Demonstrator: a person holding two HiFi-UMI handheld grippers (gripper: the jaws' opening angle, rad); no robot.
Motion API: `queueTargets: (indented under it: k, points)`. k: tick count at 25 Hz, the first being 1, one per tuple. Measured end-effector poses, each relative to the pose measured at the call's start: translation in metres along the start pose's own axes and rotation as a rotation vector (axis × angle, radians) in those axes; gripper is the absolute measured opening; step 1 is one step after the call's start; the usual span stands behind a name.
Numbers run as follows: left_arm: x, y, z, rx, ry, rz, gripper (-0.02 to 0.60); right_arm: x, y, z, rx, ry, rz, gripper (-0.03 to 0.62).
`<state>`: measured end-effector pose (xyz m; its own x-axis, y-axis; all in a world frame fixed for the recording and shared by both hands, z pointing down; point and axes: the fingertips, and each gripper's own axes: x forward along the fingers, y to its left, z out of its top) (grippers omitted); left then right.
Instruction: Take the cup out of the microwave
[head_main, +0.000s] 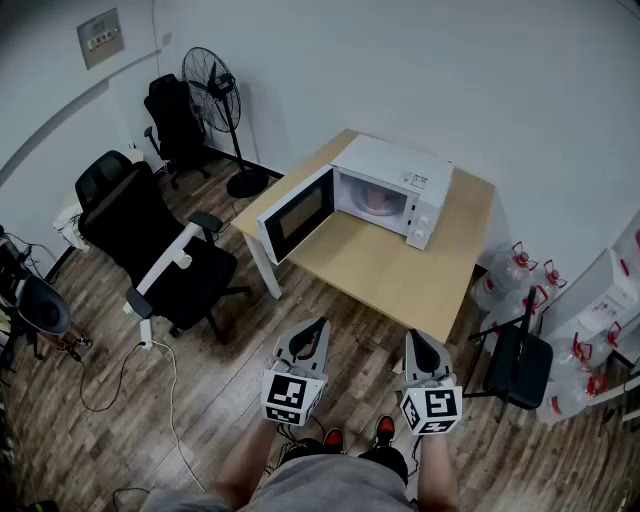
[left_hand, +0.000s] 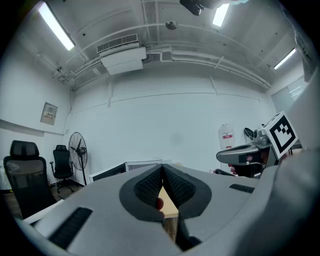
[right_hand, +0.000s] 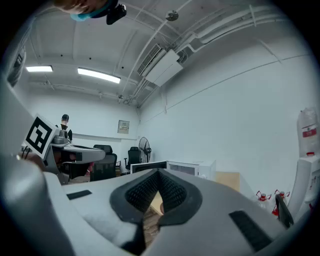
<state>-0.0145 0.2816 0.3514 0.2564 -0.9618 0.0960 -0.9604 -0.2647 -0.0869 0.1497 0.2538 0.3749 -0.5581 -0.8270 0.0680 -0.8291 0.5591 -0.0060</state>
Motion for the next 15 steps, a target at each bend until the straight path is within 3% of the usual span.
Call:
queueTargets:
  k: [15]
  points:
    - [-0.004, 0.022, -0.001, 0.017, -0.004, 0.007, 0.021, 0.019, 0.018, 0.001, 0.009, -0.01, 0.015, 0.017]
